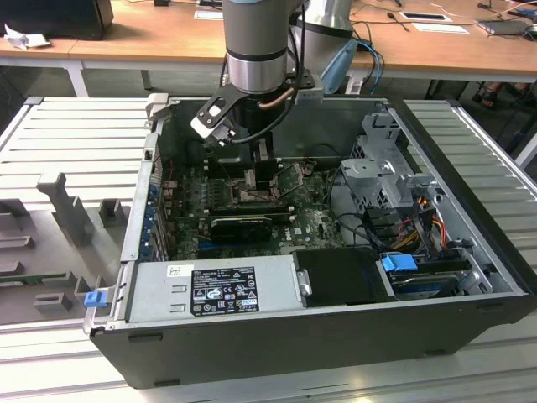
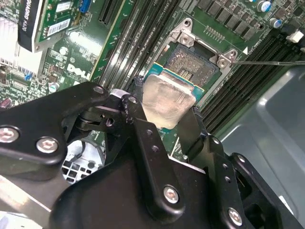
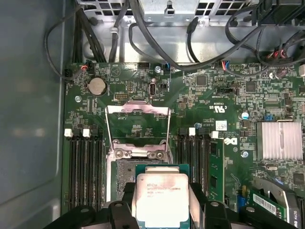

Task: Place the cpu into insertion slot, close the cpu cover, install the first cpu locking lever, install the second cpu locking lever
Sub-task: 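Place the cpu into insertion slot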

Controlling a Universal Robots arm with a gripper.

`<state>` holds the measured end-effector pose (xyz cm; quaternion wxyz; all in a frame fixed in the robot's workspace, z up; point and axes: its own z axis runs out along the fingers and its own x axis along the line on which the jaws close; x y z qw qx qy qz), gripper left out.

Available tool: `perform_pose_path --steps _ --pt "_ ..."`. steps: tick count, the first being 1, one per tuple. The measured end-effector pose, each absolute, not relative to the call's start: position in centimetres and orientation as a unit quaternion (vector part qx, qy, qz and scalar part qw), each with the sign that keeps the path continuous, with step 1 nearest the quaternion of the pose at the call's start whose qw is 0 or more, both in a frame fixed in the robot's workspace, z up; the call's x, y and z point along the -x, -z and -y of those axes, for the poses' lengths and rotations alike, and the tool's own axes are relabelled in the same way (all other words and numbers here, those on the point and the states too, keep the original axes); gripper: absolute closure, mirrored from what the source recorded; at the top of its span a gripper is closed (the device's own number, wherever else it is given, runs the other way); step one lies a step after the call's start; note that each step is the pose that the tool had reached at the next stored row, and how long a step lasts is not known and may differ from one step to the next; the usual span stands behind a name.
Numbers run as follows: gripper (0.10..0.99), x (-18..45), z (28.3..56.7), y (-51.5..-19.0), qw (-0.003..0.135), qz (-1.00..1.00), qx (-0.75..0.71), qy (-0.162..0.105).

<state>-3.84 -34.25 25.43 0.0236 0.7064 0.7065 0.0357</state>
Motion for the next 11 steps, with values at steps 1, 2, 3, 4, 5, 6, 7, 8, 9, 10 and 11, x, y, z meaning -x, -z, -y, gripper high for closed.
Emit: perform_pose_path --steps 1,2,3,4,5,6,7,8,9,10,11 --pt "0.557 3.84 34.25 -25.39 0.023 -0.706 -0.706 -0.036" --pt "0.557 3.84 34.24 -25.35 0.023 -0.707 -0.706 -0.035" --pt "0.557 3.85 34.18 -25.27 0.023 -0.707 -0.706 -0.035" --pt "0.557 3.86 34.18 -25.23 0.023 -0.707 -0.706 -0.035" --pt "0.557 3.86 34.18 -25.18 0.023 -0.707 -0.706 -0.035" --pt "0.557 3.89 34.17 -25.11 0.023 -0.707 -0.706 -0.035" --pt "0.557 3.91 34.13 -25.05 0.023 -0.706 -0.706 -0.035" --pt "0.557 3.92 34.06 -24.96 0.023 -0.707 -0.706 -0.035" --pt "0.557 3.92 33.99 -24.89 0.023 -0.707 -0.706 -0.035" --pt "0.557 3.94 33.82 -24.75 0.023 -0.707 -0.706 -0.035" --pt "0.557 3.96 33.72 -24.69 0.023 -0.707 -0.706 -0.035"
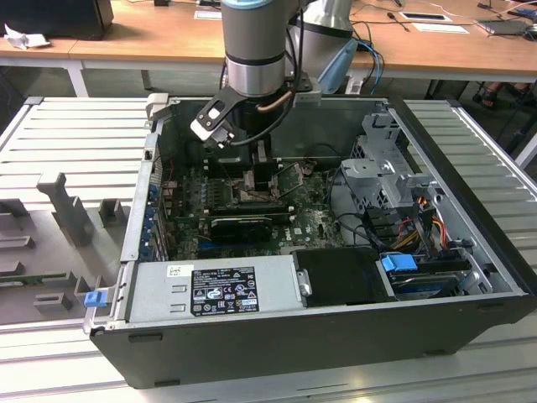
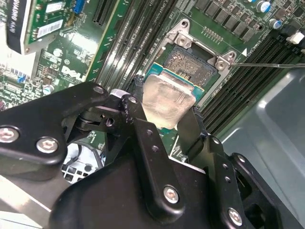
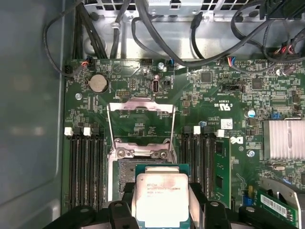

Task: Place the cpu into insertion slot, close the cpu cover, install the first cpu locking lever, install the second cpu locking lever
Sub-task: 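Place the cpu into insertion slot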

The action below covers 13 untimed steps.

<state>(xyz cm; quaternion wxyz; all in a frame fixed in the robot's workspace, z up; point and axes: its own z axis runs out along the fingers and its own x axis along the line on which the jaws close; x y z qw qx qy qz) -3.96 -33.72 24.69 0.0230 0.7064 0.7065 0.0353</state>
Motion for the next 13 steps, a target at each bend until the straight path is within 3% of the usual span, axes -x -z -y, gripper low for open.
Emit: perform_pose_path --steps 13 --pt "0.557 4.5 32.8 -22.5 0.022 -0.712 -0.701 -0.036"
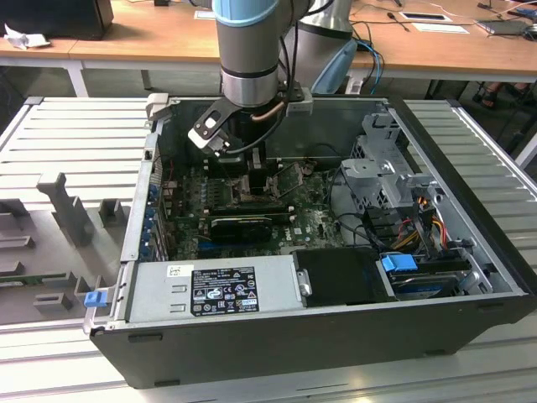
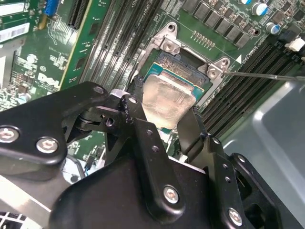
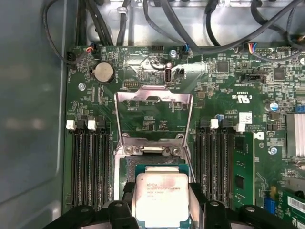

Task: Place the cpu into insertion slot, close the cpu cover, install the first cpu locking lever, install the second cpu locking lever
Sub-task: 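Place the cpu into insertion slot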

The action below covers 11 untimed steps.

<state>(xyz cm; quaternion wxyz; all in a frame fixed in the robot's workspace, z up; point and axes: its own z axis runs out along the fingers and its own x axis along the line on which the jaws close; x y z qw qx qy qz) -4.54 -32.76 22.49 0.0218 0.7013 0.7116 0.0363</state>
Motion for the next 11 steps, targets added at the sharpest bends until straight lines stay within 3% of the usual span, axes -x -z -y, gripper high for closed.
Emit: perform_pose_path --steps 11 --pt "0.557 4.5 32.3 -20.9 0.02 -0.707 -0.706 -0.034"
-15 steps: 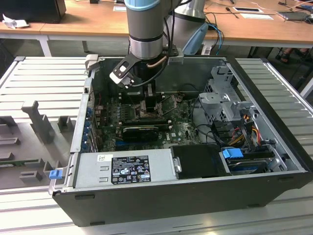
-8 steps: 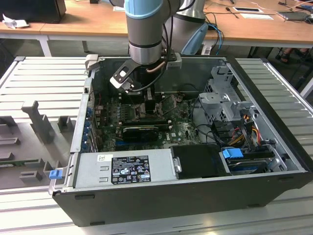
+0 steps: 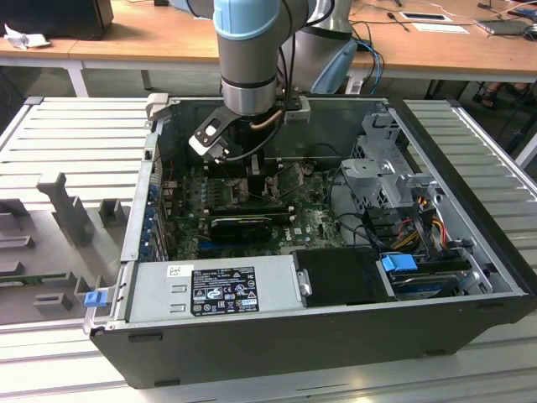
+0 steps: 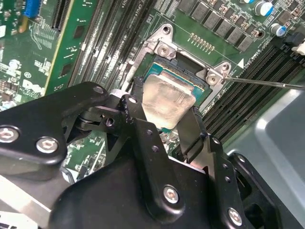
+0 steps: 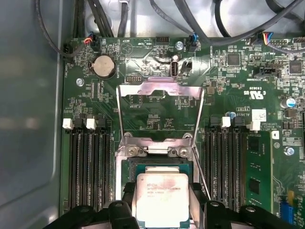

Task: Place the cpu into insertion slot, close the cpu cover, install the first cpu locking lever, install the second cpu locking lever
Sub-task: 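Place the cpu into insertion slot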

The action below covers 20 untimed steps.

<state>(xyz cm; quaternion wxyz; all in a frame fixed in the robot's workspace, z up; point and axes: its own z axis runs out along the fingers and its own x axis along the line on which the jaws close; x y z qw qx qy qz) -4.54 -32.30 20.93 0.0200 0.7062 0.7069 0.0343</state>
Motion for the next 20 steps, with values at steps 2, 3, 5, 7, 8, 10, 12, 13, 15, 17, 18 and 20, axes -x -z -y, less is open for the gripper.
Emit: perform_pose_path --steps 2,3,5,7,8,10,12,13,15,17,18,20 --pt "0.557 4.54 32.08 -20.48 0.019 -0.707 -0.706 -0.033" --pt "0.557 4.53 31.99 -20.42 0.019 -0.707 -0.706 -0.033" --pt "0.557 4.51 31.79 -20.36 0.018 -0.707 -0.706 -0.033" --pt "0.557 4.44 31.71 -20.32 0.018 -0.707 -0.706 -0.032" --pt "0.557 4.42 31.71 -20.32 0.018 -0.707 -0.706 -0.032" --pt "0.557 4.41 31.71 -20.29 0.018 -0.706 -0.707 -0.032" --pt "0.557 4.4 31.71 -20.25 0.018 -0.705 -0.708 -0.032" --pt "0.557 4.4 31.7 -20.19 0.018 -0.705 -0.708 -0.032" --pt "0.557 4.4 31.71 -20.15 0.018 -0.705 -0.708 -0.032" --pt "0.557 4.4 31.71 -20.15 0.018 -0.705 -0.708 -0.032" --pt "0.557 4.4 31.71 -20.14 0.018 -0.705 -0.708 -0.032" --pt "0.545 4.4 31.71 -20.13 0.018 -0.705 -0.708 -0.032"
